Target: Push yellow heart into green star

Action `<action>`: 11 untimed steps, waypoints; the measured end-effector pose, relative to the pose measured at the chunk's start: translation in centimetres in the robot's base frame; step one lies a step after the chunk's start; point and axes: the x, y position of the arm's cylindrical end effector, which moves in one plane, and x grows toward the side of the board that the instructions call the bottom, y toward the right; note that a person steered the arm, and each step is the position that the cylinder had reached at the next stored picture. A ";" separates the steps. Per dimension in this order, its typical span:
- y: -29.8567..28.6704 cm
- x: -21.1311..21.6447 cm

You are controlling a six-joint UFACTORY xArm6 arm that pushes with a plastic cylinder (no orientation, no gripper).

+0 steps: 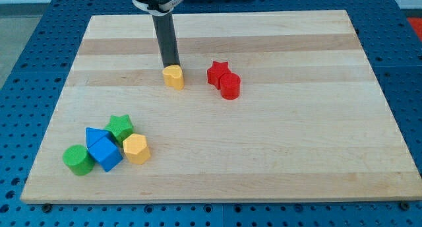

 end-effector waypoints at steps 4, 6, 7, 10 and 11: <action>2.2 6.3; 1.5 6.4; 1.1 6.3; -6.7 8.8; -8.5 9.4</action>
